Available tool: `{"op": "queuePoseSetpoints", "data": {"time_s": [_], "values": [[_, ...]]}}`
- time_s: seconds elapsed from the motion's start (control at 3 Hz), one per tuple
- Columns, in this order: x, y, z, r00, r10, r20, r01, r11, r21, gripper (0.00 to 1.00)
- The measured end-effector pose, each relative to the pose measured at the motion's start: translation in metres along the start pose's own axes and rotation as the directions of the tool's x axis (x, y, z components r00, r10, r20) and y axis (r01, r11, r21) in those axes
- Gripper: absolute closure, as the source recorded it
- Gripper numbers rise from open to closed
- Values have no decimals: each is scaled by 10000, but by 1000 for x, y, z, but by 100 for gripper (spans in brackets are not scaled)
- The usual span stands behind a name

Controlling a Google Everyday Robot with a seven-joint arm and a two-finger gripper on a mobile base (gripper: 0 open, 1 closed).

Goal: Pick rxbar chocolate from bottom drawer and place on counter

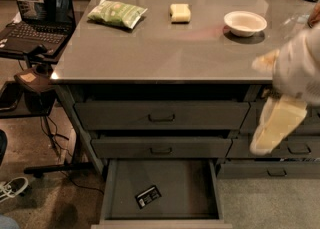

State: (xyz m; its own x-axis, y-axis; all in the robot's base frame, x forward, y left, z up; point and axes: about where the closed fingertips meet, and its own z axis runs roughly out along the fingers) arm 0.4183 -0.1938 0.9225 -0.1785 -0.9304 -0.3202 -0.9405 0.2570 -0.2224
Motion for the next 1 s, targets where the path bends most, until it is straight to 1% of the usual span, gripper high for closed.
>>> {"op": "queuePoseSetpoints", "data": {"time_s": [0.33,0.67,1.0], "values": [[0,42,66,9892,886,1167,-818,9947,-620,0],[3,84,158,9647,2070,1627,-1793,9690,-1700,0],[11,103,195,9592,2337,1592,-2012,9596,-1966,0]]}}
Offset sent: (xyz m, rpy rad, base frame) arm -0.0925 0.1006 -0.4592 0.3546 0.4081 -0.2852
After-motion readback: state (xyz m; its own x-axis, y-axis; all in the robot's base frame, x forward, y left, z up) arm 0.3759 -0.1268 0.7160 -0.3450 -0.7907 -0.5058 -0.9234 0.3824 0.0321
